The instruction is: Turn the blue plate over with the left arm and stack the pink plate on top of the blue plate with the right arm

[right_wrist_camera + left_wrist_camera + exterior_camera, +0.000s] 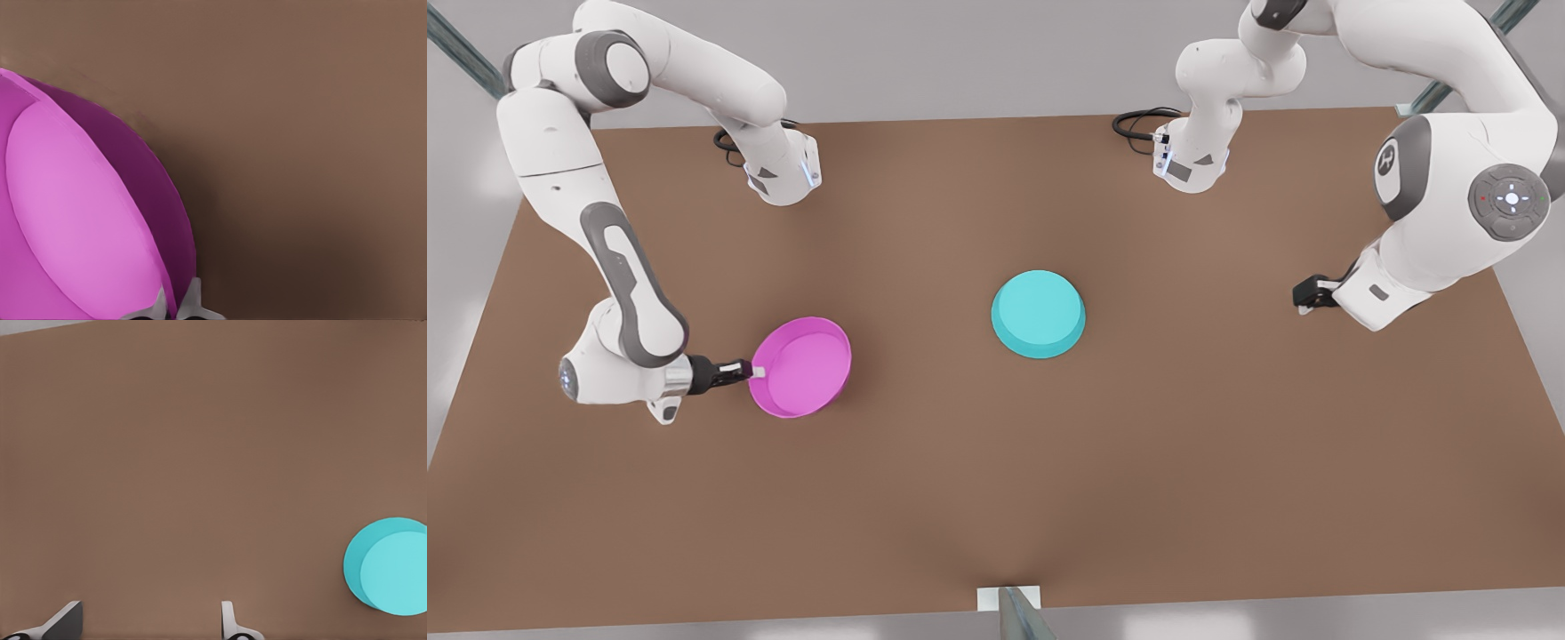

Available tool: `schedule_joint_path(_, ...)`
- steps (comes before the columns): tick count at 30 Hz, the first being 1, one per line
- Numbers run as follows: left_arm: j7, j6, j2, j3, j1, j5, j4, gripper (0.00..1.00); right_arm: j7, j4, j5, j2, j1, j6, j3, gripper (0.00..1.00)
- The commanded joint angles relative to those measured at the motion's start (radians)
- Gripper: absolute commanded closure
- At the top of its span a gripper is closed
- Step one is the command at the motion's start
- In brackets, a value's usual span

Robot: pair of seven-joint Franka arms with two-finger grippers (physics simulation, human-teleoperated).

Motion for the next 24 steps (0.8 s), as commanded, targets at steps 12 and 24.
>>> schedule_joint_path(12,0.0,-0.002,0.0,0.0,0.002,0.0,0.0,0.0,0.161,-0.002,0.096,-0.002,0.204,0.073,0.0,0.79)
schedule_joint_path(24,0.0,-0.002,0.0,0.0,0.003,0.0,0.0,0.0,0.33,0.003,0.146,-0.004,0.431,0.177,0.0,0.79)
